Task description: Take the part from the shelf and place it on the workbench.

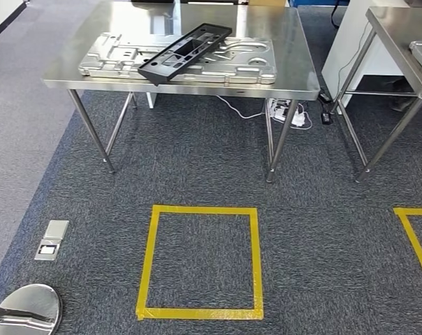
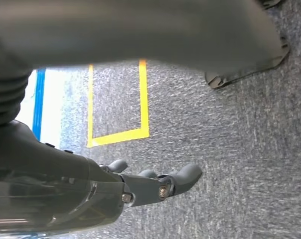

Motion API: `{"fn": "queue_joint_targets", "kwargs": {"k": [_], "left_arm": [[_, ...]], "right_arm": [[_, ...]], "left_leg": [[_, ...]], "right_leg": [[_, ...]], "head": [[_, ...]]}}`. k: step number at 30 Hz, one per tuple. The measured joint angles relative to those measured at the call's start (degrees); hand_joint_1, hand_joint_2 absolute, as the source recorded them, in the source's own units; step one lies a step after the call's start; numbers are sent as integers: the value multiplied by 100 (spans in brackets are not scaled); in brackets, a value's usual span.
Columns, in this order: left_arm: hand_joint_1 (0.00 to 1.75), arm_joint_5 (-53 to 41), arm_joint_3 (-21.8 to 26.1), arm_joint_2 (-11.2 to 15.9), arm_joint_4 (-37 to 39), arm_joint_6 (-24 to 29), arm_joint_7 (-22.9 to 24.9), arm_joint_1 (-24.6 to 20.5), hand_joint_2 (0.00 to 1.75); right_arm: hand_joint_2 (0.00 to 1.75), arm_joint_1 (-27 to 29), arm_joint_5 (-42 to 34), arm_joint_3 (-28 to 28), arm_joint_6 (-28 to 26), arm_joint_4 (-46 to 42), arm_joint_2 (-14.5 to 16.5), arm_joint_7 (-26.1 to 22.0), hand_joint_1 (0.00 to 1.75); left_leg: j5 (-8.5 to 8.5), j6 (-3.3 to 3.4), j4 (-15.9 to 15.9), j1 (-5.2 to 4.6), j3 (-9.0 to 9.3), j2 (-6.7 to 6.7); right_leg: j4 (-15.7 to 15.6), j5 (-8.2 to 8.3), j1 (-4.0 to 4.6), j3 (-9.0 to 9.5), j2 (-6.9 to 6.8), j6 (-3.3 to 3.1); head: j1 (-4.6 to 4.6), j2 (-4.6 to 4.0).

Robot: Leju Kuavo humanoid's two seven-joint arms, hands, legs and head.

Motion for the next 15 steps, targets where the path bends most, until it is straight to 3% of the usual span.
{"fn": "queue_joint_targets", "kwargs": {"k": [2, 4, 7, 8, 9, 10, 12, 14, 15], "left_arm": [[0, 98, -126, 9, -9, 14, 10, 29, 175], [0, 272, -338, 19, -18, 44, 41, 80, 175], [0, 572, -690, 41, -20, 107, 103, 193, 175], [0, 672, -813, 51, -20, 127, 125, 247, 175], [0, 770, -941, 59, -20, 149, 149, 309, 175], [0, 874, -1079, 66, -20, 166, 171, 372, 175], [0, 1067, -1351, 84, -20, 202, 211, 481, 175], [0, 1265, -1633, 107, -20, 238, 248, 557, 87], [0, 1371, -1786, 119, -20, 262, 271, 593, 44]], "right_arm": [[175, 27, -50, 42, -12, -3, -4, -10, 0], [175, 50, -152, 126, -27, -28, -7, -34, 0], [175, 59, -329, 288, -39, -118, -9, -85, 0], [175, 59, -388, 349, -40, -158, -9, -95, 0], [175, 57, -448, 412, -43, -206, -10, -101, 0], [175, 50, -508, 482, -45, -263, -10, -108, 0], [175, 27, -623, 625, -54, -374, -9, -132, 0], [87, 2, -739, 776, -69, -470, -10, -168, 0], [44, -1, -802, 857, -77, -511, -13, -185, 0]], "left_leg": [[0, -56, 12, 12, -14, -5], [-212, -118, 247, 27, -103, -15], [-800, -187, 1296, 44, -509, -21], [-879, -192, 1546, 45, -589, -21], [-846, -186, 1587, 45, -571, -21], [-711, -170, 1398, 43, -448, -22], [-347, -100, 614, 29, -33, -26], [-185, -58, 55, 11, 217, -30], [-197, -64, -28, 6, 240, -31]], "right_leg": [[-4, 26, -5, -24, -8, -77], [-14, 66, -26, -54, -25, -156], [-7, 105, -27, -123, -41, -220], [0, 112, -23, -137, -43, -227], [10, 114, -20, -145, -44, -227], [19, 113, -17, -145, -42, -224], [32, 105, -10, -138, -38, -210], [55, 92, 15, -160, -39, -177], [68, 85, 25, -179, -42, -166]], "head": [[-1, 0], [-3, 0], [-3, 0], [-3, 0], [-2, 0], [-2, 0], [-2, 0], [-2, 0], [-1, 0]]}}
